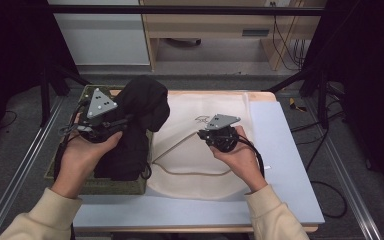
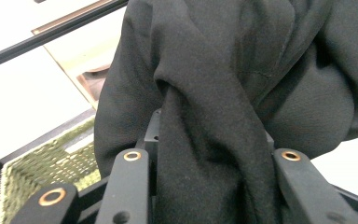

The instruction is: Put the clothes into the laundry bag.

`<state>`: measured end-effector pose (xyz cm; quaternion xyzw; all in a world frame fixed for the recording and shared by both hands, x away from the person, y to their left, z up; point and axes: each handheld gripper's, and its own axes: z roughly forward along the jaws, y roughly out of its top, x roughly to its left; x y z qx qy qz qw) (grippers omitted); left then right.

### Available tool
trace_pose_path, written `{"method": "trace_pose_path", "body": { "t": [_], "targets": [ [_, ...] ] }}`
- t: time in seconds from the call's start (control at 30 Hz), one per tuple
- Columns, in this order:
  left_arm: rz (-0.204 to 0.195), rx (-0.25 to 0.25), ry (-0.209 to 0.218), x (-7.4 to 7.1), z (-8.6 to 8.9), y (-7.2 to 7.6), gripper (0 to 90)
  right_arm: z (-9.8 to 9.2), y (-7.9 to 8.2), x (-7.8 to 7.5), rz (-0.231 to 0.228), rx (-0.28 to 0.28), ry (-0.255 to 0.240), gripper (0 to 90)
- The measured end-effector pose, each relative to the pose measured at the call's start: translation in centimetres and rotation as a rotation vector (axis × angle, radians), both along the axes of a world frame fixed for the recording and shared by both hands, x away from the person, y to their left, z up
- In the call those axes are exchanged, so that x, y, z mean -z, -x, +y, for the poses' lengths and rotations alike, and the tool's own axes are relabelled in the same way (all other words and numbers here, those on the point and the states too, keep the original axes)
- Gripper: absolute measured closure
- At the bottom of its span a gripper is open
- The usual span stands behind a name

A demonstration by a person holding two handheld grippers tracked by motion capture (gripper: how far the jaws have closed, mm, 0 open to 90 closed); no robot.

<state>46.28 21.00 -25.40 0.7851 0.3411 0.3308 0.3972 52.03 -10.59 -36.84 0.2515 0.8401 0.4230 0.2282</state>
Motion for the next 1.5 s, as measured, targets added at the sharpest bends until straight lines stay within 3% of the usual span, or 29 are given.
{"method": "trace_pose_path", "body": {
  "t": [0.47,0.83,1.0,1.5],
  "targets": [
    [0.013,0.106,-0.009,0.8,-3.2,1.5,62.3,-0.7,-1.4,-1.4,0.048,-0.031,-0.003,87.5],
    [0.020,0.154,-0.010,1.1,-3.5,3.0,62.2,-0.9,-2.1,-2.4,0.078,-0.043,-0.018,87.5],
    [0.025,0.201,0.002,1.5,-4.1,3.2,62.1,-1.0,-2.2,-2.6,0.089,-0.052,-0.021,87.5],
    [0.085,0.304,-0.062,4.8,-8.0,3.7,62.0,-1.4,-2.7,-3.1,0.096,-0.071,-0.033,87.5]
  ]
}}
